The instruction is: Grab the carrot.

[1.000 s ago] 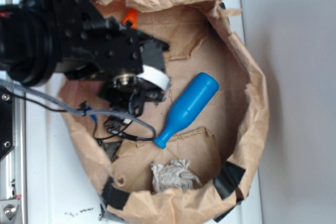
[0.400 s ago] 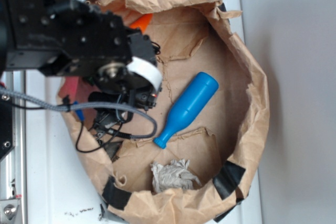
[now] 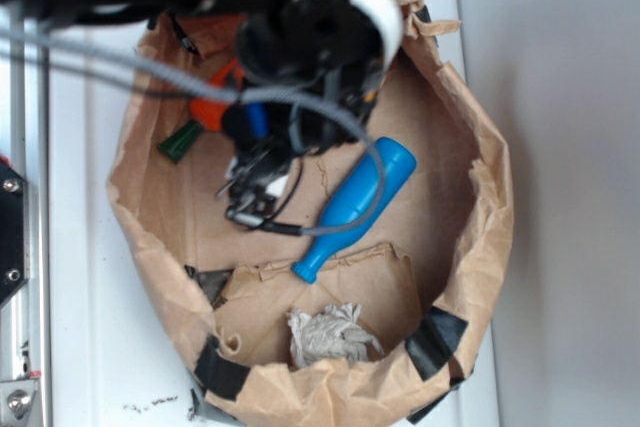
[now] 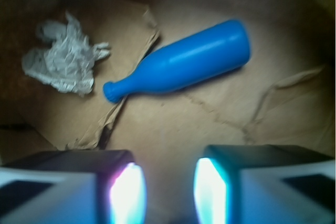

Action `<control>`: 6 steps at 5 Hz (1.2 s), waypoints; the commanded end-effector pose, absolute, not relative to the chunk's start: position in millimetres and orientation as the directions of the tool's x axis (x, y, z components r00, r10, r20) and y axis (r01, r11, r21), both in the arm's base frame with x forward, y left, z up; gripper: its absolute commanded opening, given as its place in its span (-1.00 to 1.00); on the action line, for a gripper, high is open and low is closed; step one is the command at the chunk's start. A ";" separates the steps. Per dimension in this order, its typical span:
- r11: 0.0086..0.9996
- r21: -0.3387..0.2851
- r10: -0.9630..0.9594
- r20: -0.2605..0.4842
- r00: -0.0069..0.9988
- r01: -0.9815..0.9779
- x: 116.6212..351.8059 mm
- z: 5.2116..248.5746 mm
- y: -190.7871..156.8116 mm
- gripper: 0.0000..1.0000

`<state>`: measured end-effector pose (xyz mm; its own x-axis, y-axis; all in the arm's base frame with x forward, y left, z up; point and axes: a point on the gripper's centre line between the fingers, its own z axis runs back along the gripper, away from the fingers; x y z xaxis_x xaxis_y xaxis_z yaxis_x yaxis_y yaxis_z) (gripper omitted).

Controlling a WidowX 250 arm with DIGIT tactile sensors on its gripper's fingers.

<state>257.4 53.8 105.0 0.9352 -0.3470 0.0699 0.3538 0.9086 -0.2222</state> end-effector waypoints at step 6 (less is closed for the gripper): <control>0.908 -0.127 -0.391 0.087 0.916 0.400 243.9 92.2 90.7 1.00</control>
